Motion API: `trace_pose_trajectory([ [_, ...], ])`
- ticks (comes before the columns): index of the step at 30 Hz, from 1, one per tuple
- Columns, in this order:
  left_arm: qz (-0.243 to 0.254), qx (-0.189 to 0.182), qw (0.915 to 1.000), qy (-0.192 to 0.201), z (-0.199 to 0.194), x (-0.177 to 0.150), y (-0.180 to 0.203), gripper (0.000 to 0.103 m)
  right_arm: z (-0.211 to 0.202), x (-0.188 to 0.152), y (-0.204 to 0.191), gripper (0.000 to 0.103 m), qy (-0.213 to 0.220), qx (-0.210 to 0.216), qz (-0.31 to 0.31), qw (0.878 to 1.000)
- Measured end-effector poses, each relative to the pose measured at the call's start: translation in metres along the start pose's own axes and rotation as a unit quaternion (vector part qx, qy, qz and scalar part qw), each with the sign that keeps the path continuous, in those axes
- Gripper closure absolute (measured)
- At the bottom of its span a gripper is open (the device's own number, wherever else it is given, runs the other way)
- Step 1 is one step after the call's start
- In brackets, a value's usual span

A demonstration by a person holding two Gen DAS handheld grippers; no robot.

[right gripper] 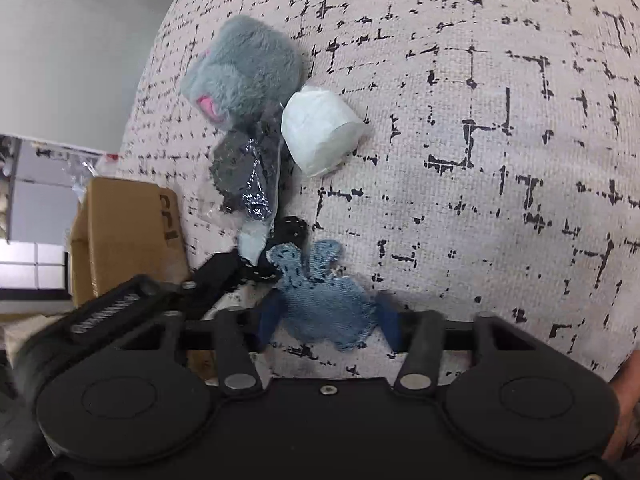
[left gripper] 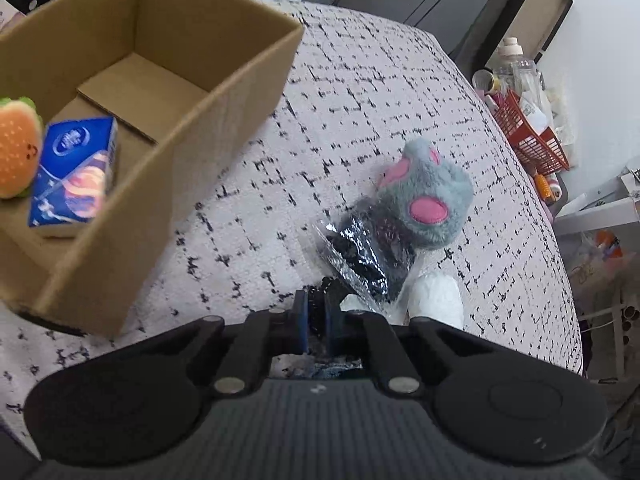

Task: Organize soft objects
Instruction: 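Close the right tool on the denim bunny while the left grasps the black item, then carry both held items over the box and open both tools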

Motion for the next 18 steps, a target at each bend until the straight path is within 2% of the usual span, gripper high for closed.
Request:
trace_pose_trajectory([
  [7,0.001,-0.003,0.9998,0.018,-0.024,0.004,-0.001,0.1,-0.007,-0.002,-0.004,0.084,0.007,0.012,-0.009,1.0],
  [18,0.016,-0.017,0.9972,0.071,-0.087,0.014,0.001,0.1,-0.045,-0.011,-0.019,0.088,0.06,0.056,-0.049,0.995],
])
Point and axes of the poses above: each gripper's, at about its wrist camera, not at the fingertips, and z roughly the way its jaws point, y to its right, x to its top, the point moved 9 cm from there along z, roughly the way its jaws point, and after that the axes turned 4 degrees about z, right-handed, at the moved point
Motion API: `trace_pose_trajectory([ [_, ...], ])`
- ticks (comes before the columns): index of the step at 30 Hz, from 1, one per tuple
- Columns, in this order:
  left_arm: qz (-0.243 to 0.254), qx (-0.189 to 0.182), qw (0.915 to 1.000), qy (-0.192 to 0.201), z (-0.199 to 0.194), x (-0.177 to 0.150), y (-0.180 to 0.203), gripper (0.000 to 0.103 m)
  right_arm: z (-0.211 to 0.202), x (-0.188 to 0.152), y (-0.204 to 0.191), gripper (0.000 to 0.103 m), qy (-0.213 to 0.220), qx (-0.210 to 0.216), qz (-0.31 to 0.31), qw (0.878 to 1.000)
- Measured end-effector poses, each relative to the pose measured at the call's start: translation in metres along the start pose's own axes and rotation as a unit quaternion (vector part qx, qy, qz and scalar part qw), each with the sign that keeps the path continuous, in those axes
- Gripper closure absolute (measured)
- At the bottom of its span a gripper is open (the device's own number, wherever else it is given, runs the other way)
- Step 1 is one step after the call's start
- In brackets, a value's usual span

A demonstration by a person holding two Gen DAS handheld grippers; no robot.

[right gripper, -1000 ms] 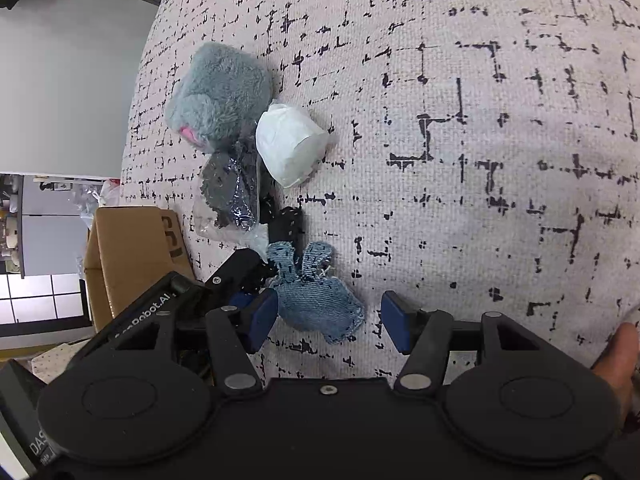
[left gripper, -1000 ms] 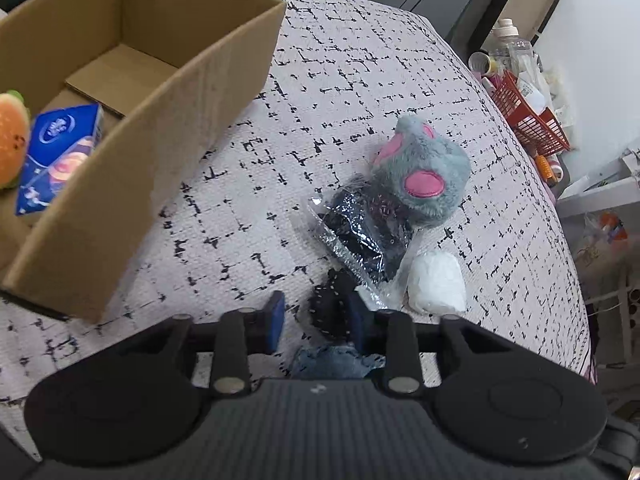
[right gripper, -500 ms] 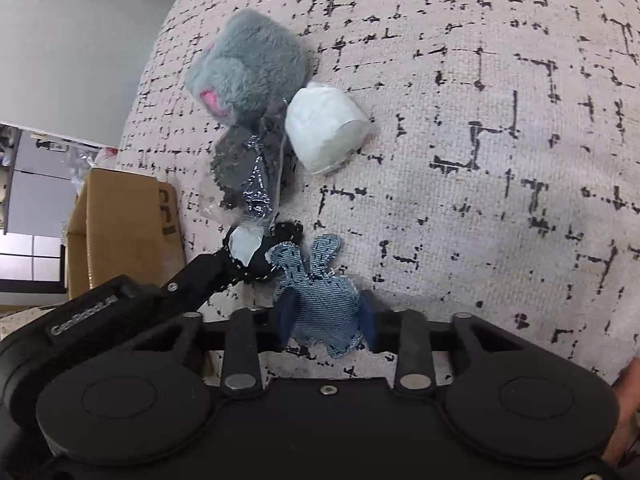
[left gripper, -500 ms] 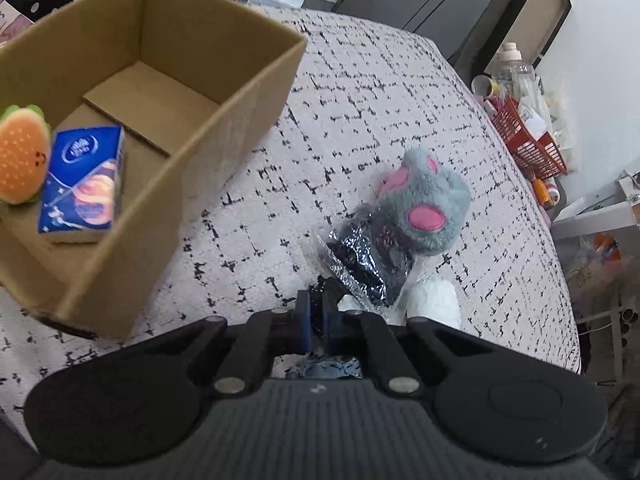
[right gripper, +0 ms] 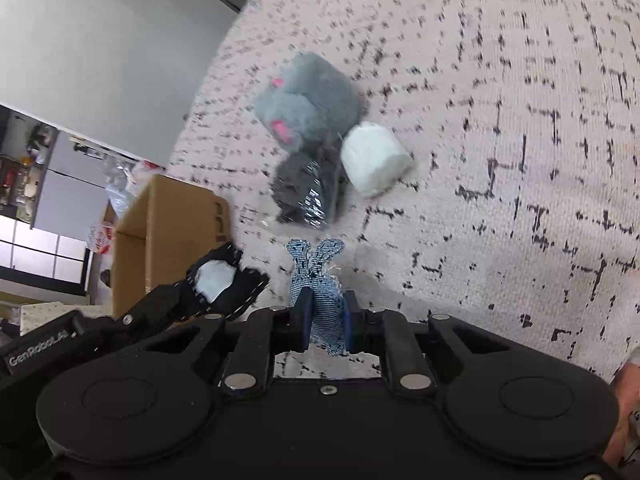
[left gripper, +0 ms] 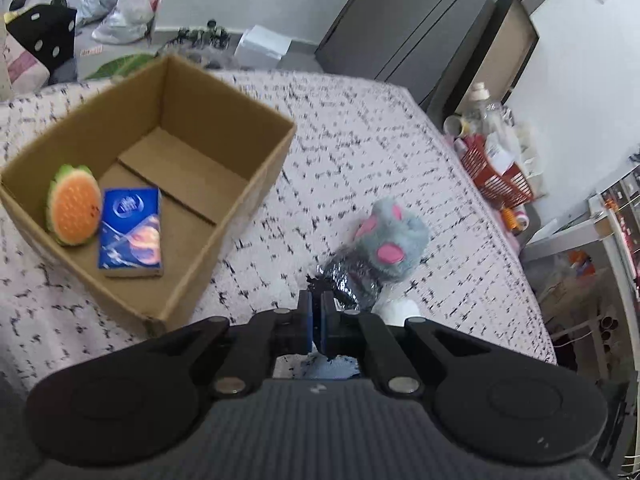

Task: Organize soft objects
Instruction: 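Carry both held items over the box and open both tools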

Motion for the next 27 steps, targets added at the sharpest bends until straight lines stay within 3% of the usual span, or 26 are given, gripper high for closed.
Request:
trace_pose_trajectory([
  [13,0.007,0.007,0.9978,0.065,-0.068,0.025,-0.027,0.1,-0.026,0.004,-0.051,0.088,0.05,0.073,-0.063,0.994],
  [19,0.003,0.013,0.9964,0.084,-0.087,0.04,-0.047,0.1,-0.035,0.006,-0.078,0.088,0.076,0.115,-0.092,0.986],
  [27,-0.008,0.019,0.9944,0.103,-0.103,0.058,-0.079,0.1,-0.037,0.004,-0.104,0.088,0.089,0.141,-0.118,0.979],
])
Point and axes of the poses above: each gripper's, at about its wrist camera, not at the fingertips, and z roughly the way its jaws point, y to its right, x to its top, the point moved 9 cm from there along z, roughly the way its jaws point, and after that the axes turned 4 degrees about z, right-handed, at the moved point
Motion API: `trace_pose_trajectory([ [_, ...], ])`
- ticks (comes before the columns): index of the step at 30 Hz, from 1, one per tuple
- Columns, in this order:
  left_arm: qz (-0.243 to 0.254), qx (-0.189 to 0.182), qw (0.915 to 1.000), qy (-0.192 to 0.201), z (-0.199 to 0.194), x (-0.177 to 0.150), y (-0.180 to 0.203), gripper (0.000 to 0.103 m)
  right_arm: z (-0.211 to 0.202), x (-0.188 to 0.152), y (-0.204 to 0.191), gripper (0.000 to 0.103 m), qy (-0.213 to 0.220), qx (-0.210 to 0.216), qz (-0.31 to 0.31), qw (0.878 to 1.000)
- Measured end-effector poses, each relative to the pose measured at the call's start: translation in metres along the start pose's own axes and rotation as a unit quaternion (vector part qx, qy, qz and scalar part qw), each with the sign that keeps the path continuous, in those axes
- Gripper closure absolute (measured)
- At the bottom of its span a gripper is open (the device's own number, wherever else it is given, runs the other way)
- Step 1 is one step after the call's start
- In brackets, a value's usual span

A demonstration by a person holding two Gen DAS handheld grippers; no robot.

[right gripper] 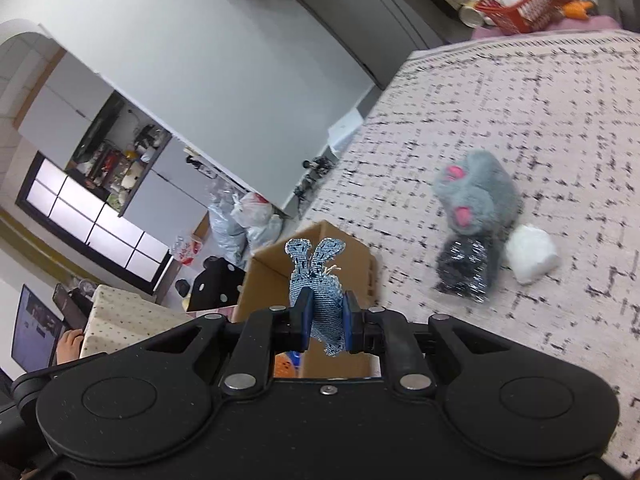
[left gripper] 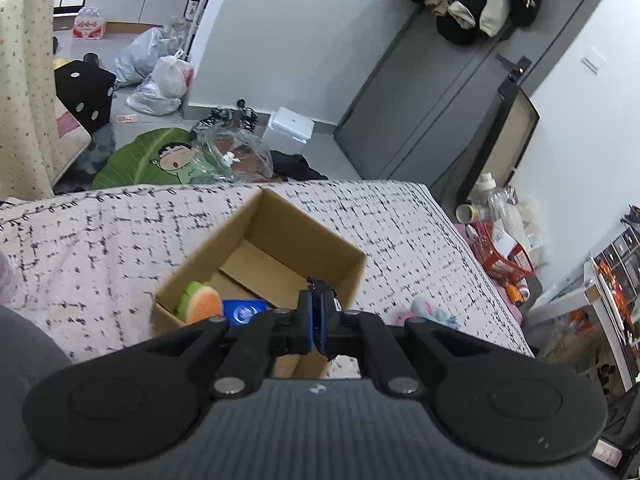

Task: Organize soft objects
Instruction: 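Carry both held items over the box and open both tools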

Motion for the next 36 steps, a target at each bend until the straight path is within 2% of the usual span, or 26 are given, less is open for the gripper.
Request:
trace_pose_trajectory([
  [11,0.003,0.006,1.0,0.006,0.005,0.02,-0.038,0.1,0.019,-0.007,-0.034,0.088,-0.005,0.002,-0.058,0.998],
  [33,-0.006,-0.003,0.9995,-0.031,0.064,0.04,-0.072,0.1,0.082,-0.017,-0.055,0.088,-0.032,-0.041,-0.083,0.995],
  [36,-0.004,-0.004,0.9993,-0.037,0.071,0.042,-0.073,0.1,0.089,-0.018,-0.054,0.08,-0.035,-0.05,-0.085,0.994],
])
Point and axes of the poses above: each gripper's, at about its wrist camera, not at the fingertips, and z roughly the way its jaws point, y to its right, x to its top, the point moved 9 cm from there along z, roughly the way its jaws point, and after that the axes turned 4 degrees about z, right-handed, at the moved point
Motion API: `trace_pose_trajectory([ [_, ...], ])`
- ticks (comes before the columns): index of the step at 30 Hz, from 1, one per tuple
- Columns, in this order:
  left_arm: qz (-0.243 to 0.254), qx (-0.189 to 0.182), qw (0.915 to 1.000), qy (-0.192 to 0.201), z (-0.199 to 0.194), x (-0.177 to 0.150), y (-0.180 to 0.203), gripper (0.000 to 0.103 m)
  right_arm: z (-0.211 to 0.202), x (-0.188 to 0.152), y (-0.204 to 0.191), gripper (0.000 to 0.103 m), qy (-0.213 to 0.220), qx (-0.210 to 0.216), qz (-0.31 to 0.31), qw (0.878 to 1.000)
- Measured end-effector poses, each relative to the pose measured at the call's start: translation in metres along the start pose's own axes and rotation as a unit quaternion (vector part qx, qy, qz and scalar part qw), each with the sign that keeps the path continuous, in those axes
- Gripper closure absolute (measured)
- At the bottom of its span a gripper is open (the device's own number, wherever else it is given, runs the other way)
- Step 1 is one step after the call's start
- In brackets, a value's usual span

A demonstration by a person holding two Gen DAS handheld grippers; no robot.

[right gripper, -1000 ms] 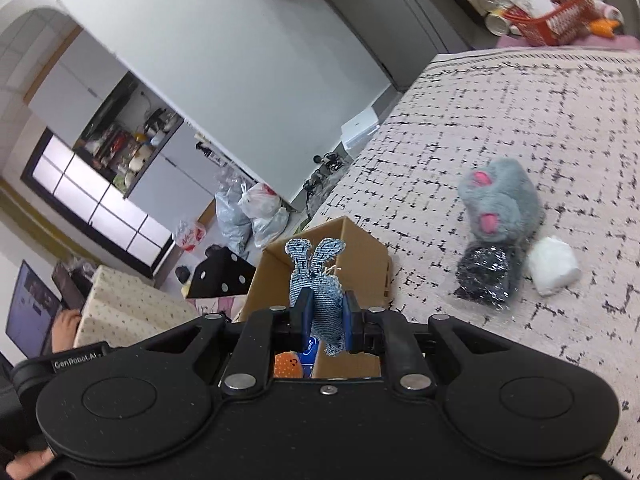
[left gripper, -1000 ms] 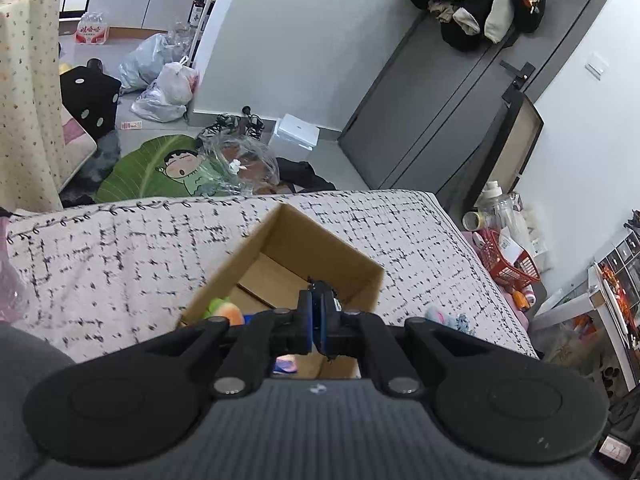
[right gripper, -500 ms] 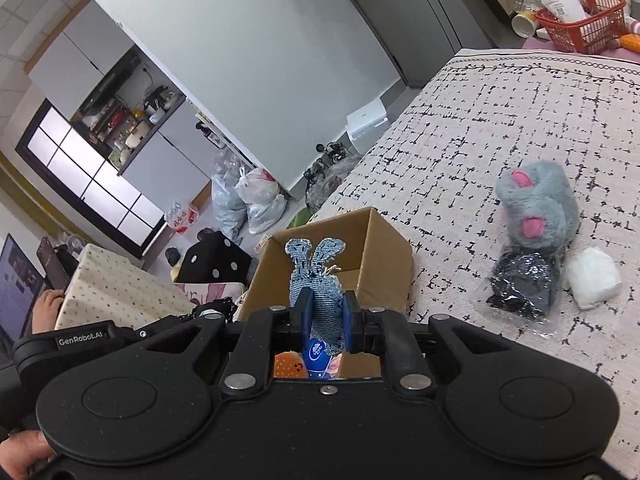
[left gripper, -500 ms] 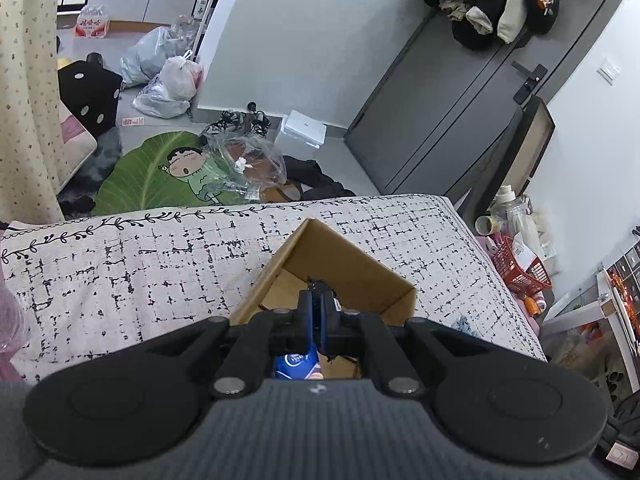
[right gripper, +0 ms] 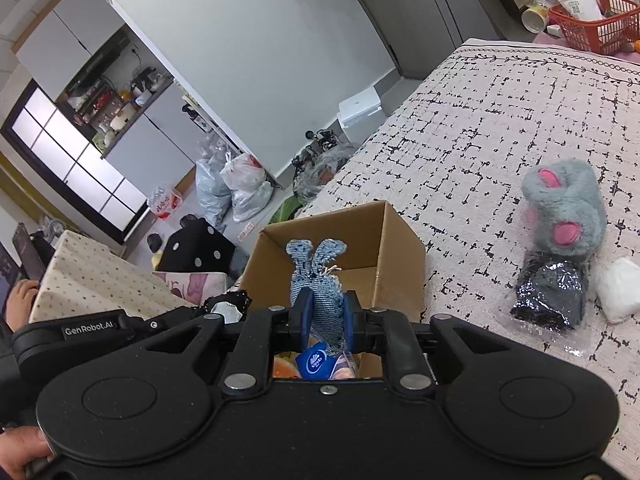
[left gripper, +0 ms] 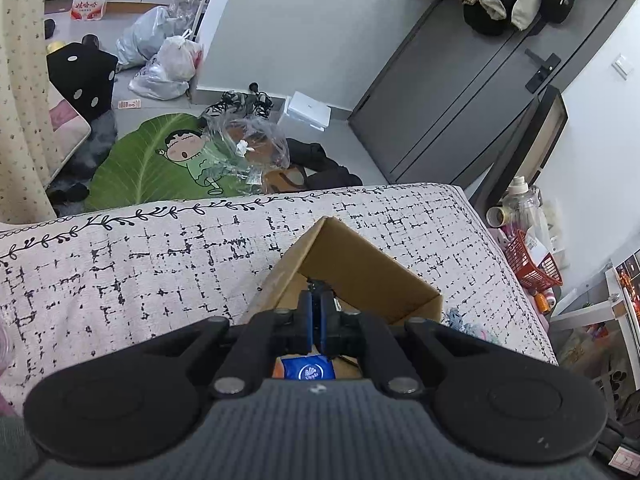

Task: Organize soft objects
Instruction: 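Carry both held items over the box and open both tools, then withdraw both tools from the box toward the grey mouse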

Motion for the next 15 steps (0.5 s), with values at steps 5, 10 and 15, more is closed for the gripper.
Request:
trace_pose_trajectory([
  [5,0.011,0.001,0.9999,-0.009,0.01,0.003,0.004,0.1,0.002,0.002,0.003,0.071,-0.008,-0.006,0.007,1.0],
  [10,0.029,0.006,0.9994,-0.016,0.016,0.004,0.012,0.1,-0.011,0.01,0.0,0.055,0.007,-0.007,0.008,1.0],
  [15,0.054,0.022,0.9982,-0.018,0.019,0.003,0.019,0.096,-0.016,0.012,0.005,0.045,0.004,-0.019,0.019,1.0],
])
Point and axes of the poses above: each gripper's, at about its wrist camera, not at the fingertips, and z roughly the way its jaws point, y to its right, x to its top, the point moved 9 cm from there along z, roughly the way its jaws point, and after that the axes turned 4 degrees about z, right-handed, at the moved point
